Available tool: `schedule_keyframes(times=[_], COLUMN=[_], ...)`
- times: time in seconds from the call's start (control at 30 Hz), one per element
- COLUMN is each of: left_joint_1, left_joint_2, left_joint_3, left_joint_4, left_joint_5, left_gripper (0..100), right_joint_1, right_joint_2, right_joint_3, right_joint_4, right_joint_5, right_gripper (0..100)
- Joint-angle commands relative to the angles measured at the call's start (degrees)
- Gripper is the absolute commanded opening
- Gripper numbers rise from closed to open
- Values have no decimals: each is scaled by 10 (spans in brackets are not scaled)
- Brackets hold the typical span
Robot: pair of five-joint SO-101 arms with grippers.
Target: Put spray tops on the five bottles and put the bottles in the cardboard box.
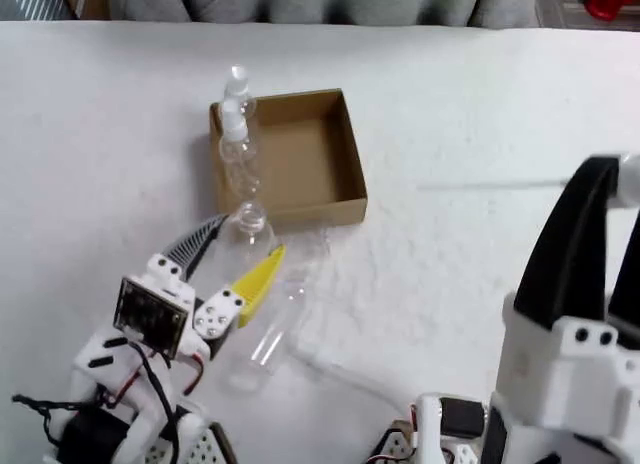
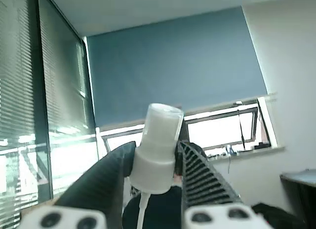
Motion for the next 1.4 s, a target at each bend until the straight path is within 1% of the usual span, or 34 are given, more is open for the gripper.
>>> schedule_keyframes(times=[0.0, 0.07, 0.17, 0.23, 0.43, 0.5, 0.6, 0.7, 0.8, 0.9, 1.07, 1.2, 1.37], left_joint_1=[7, 7, 4, 3, 2, 2, -12, -26, -39, -36, -37, -38, -38], left_joint_2=[-8, -8, -8, -8, -8, -8, -8, -8, -8, -8, -8, -7, -7], left_joint_3=[11, 34, 89, 126, 212, 238, 278, 280, 280, 280, 280, 280, 280], left_joint_4=[-60, -113, -210, -263, -352, -375, -413, -416, -393, -387, -386, -386, -386], left_joint_5=[-8, -8, -8, -8, -7, -7, -8, -8, -8, -8, -8, -8, -8], left_gripper=[20, 20, 20, 20, 20, 20, 20, 20, 20, 20, 20, 20, 20], right_joint_1=[-44, -95, -160, -190, -255, -273, -309, -337, -358, -370, -377, -377, -377], right_joint_2=[9, 25, 69, 96, 175, 206, 241, 256, 259, 260, 260, 261, 261], right_joint_3=[33, 41, 40, 41, 45, 45, 45, 46, 62, 90, 116, 122, 123], right_joint_4=[-132, -175, -179, -176, -181, -182, -182, -177, -179, -182, -186, -217, -218], right_joint_5=[0, 1, 1, 1, 2, 30, 101, 153, 181, 206, 208, 207, 207], right_gripper=[16, 16, 16, 16, 16, 16, 16, 16, 16, 16, 16, 16, 16])
